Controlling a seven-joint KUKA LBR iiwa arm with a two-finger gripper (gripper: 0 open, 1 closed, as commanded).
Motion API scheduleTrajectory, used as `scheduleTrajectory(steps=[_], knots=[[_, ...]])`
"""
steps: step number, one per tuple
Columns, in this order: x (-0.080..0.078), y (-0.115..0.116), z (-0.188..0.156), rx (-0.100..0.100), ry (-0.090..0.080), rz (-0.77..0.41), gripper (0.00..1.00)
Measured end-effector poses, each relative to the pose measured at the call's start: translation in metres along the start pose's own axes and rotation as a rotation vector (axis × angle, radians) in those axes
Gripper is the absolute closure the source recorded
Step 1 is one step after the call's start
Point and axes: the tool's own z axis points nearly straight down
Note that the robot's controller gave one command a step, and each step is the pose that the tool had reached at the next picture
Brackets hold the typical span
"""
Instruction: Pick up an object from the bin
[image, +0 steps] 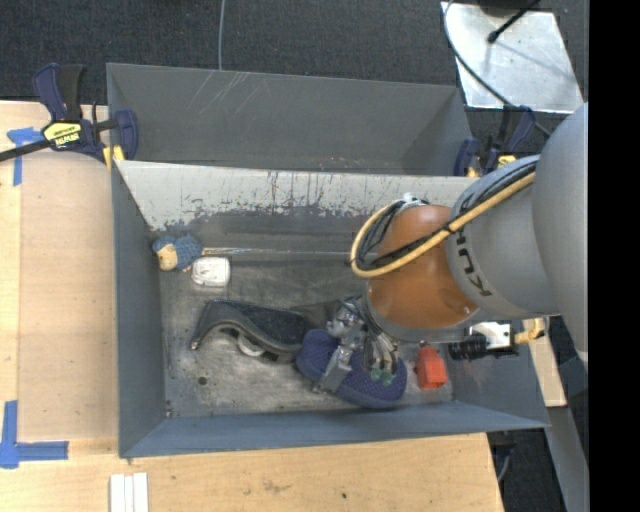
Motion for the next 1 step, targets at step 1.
scheduleTrajectory(steps=[1], knots=[[-0.003, 0.0004, -0.0022, 0.003, 0.013, -0.003, 1.0]])
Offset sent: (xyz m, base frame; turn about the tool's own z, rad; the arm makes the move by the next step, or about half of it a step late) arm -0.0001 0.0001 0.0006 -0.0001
